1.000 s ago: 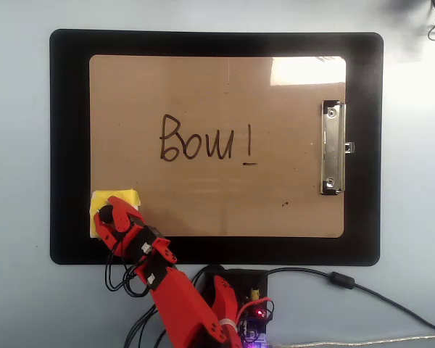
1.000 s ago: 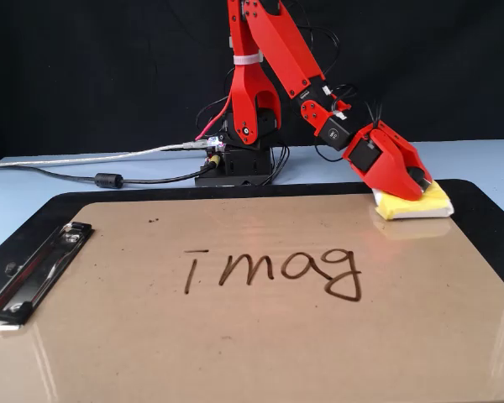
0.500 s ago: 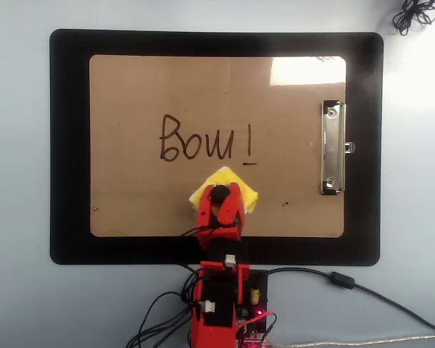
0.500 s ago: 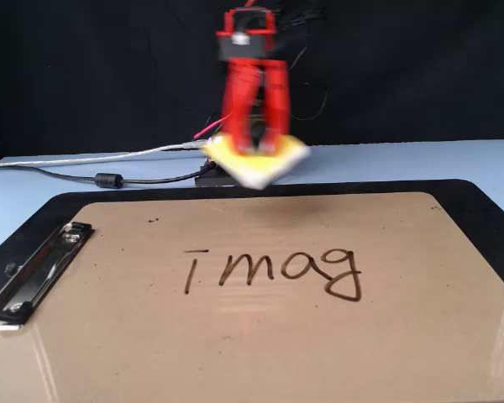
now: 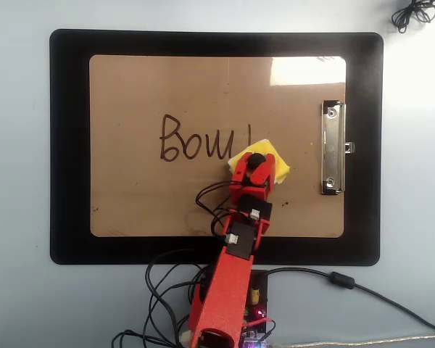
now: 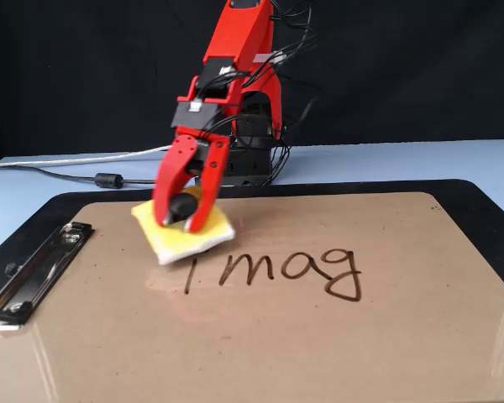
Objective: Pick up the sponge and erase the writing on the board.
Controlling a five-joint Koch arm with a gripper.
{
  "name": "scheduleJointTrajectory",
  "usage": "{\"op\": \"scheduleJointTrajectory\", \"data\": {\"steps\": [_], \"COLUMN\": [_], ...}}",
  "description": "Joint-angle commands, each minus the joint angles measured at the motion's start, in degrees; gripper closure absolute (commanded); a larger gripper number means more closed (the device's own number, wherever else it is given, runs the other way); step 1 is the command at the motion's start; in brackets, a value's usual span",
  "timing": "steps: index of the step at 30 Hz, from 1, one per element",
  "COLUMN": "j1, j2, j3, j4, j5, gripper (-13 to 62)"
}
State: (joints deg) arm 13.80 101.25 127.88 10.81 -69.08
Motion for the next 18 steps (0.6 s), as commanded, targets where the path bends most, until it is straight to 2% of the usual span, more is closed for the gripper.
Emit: {"op": "scheduleJointTrajectory", "data": {"steps": [1,7,10,13,18], "j1": [1.32,1.93,1.76,1.76,1.41], "j2": [2.37,12.48,12.66,5.98,-12.83], "j3": [2.37,14.77,15.64,14.33,-2.11], "j4": [-3.16,-3.69,-5.01,-10.11,-16.96], "j5": [-1.23,-1.32,-1.49,-2.11,-5.80], "gripper": [57.4,57.4,57.4,57.4,57.4]}}
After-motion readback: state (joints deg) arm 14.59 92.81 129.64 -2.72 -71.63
